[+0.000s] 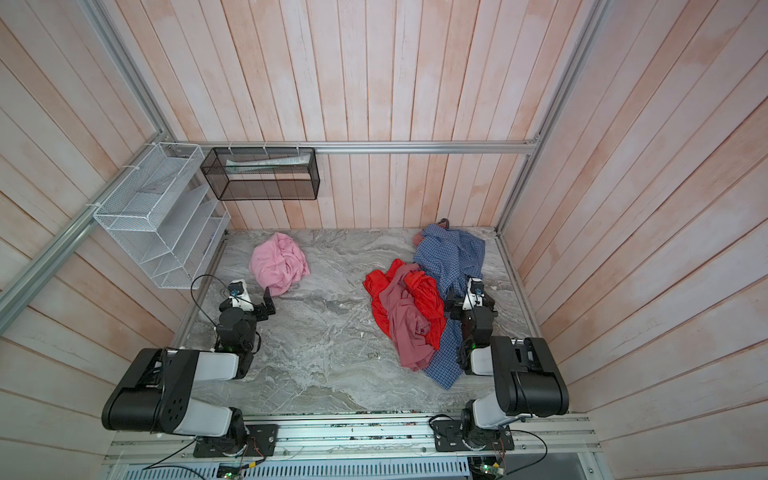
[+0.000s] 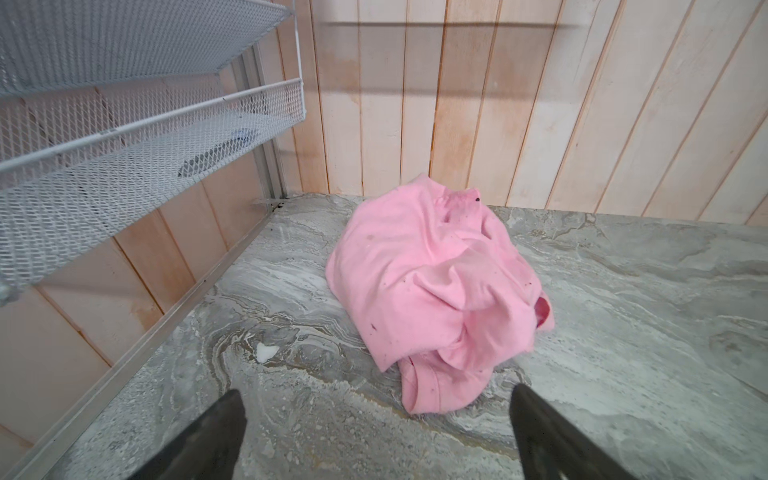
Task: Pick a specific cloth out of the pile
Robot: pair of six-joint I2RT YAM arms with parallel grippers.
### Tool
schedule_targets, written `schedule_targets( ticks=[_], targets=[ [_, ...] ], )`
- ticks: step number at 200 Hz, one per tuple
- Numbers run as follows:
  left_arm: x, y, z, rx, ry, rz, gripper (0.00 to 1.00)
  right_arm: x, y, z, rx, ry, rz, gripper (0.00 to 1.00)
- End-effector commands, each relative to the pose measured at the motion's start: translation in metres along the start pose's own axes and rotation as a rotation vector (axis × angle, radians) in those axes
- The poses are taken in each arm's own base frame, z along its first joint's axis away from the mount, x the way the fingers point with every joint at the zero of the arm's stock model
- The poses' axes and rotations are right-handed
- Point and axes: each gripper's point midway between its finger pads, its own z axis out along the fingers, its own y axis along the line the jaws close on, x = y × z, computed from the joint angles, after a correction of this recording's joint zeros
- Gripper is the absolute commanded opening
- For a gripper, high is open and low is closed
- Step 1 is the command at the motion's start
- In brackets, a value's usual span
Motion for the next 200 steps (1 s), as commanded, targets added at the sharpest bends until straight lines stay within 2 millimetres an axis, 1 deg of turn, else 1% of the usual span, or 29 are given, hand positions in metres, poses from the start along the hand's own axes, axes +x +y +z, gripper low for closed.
schedule_targets(
  ticks=[1,32,200],
  targets=[
    [-0.0064,-0.0039,0.0018,0.03,-0.06,-0.002,1.0,0.0007,-0.0001,0.0022,-0.003,0.006,-0.01,0.98],
    [-0.0039,0.0018,0.0052,0.003,-0.034,-0.02,1.0,0.0006,-0.0002,0.0024,-0.003,0.006,-0.011,0.98],
    [-0.0042,0.001,0.0067,0.006,-0.028,-0.021,1.0,0.0003,-0.0001,0.0023,-0.003,0.004,-0.008,0.98]
  ],
)
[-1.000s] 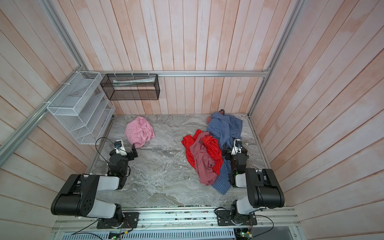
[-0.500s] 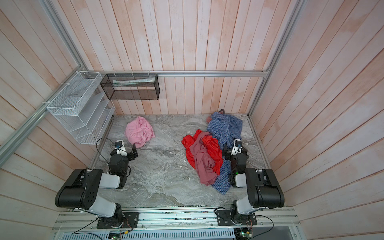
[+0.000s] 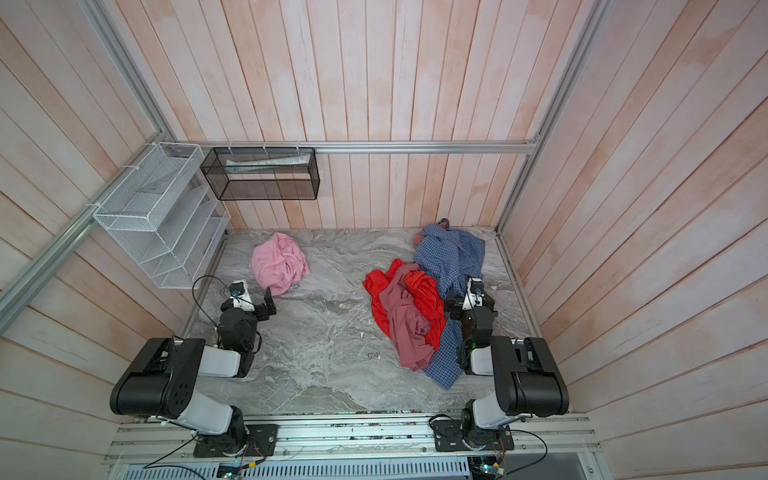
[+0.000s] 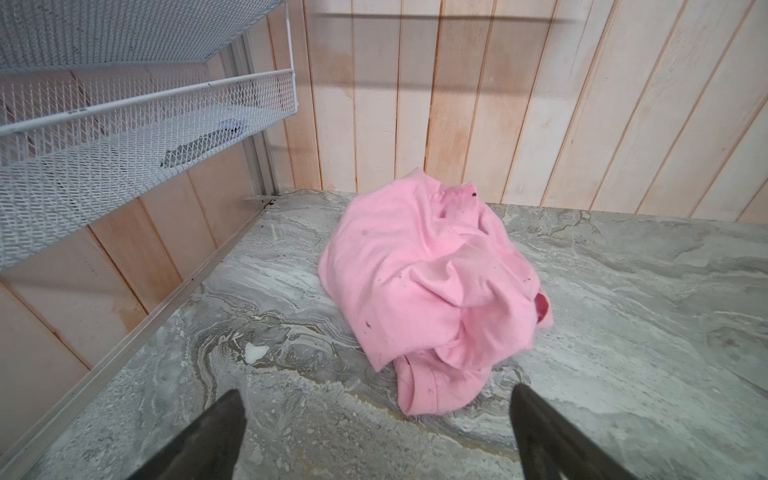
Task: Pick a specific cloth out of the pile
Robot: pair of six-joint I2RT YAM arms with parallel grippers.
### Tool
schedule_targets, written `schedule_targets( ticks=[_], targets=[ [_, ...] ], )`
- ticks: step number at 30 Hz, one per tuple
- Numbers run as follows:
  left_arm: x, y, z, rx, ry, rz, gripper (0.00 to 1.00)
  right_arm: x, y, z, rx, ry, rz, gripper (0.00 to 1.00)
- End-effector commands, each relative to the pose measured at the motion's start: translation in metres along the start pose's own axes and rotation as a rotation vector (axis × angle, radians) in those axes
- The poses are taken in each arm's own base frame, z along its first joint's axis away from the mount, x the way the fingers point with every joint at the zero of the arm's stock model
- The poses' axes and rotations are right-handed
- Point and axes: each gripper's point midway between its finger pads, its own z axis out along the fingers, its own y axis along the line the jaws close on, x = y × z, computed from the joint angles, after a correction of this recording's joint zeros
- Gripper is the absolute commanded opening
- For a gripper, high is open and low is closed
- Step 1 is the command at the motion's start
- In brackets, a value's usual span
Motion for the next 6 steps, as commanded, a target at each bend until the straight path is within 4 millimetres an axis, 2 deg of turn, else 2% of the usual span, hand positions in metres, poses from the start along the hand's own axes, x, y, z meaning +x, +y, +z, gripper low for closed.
schedule_targets(
  ticks=[1,6],
  targets=[
    [-0.009,0.0004,0.0031,0.001,-0.027,-0.011,1.0,0.0004,0.0002,0.0022,-0.004,0.005,-0.007,0.98],
    [-0.0083,0.001,0.002,0.001,-0.026,-0.011,1.0,-0.0001,-0.0003,0.0025,-0.002,0.003,-0.008,0.98]
  ],
)
